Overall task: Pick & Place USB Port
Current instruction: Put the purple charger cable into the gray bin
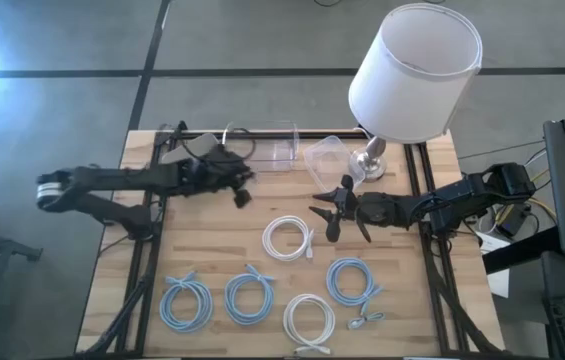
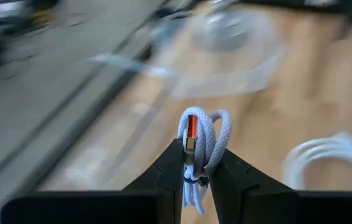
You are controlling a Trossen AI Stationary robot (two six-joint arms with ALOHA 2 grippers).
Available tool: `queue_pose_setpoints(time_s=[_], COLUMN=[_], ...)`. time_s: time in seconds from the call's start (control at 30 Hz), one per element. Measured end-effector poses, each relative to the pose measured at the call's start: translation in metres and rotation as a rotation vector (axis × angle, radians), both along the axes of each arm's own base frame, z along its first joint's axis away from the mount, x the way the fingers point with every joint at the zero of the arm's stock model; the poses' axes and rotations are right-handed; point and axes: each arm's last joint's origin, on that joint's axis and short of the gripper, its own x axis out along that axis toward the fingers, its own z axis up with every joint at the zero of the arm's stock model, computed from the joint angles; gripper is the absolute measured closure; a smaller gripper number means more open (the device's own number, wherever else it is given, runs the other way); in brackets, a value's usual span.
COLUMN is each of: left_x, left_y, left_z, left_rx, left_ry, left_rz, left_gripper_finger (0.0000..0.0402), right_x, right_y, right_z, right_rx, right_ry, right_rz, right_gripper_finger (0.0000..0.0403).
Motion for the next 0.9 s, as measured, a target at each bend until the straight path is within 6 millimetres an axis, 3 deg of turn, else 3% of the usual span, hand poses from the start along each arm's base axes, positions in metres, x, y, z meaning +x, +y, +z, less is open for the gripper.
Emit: queue_pose_setpoints(time_s=[0.2, 0.37, 0.63, 0.9], left_x=[-0.052, -0.077, -0.088, -0.090], left_y=[0.003, 0.015, 0.051, 0.091], left_z=[0.015, 0.012, -0.003, -0.032], left_rx=[-0.028, -0.109, -0.215, -0.320], left_ry=[0.126, 0.213, 0.321, 0.483], left_rz=[0.271, 0.426, 0.544, 0.633], left_gripper_finger=[0.0342, 0.0342, 0.0342, 0.0342], right_x=[0.000, 0.000, 0.000, 0.000], right_y=[0.000, 0.000, 0.000, 0.000], right_z=[0.000, 0.000, 0.001, 0.001], right_rx=[0.000, 0.000, -0.027, -0.025], right_ry=[0.000, -0.003, 0.003, 0.003], right_rz=[0.000, 0.000, 0.006, 0.006], right_gripper_finger=[0.0247, 0.0252, 0.0247, 0.0251])
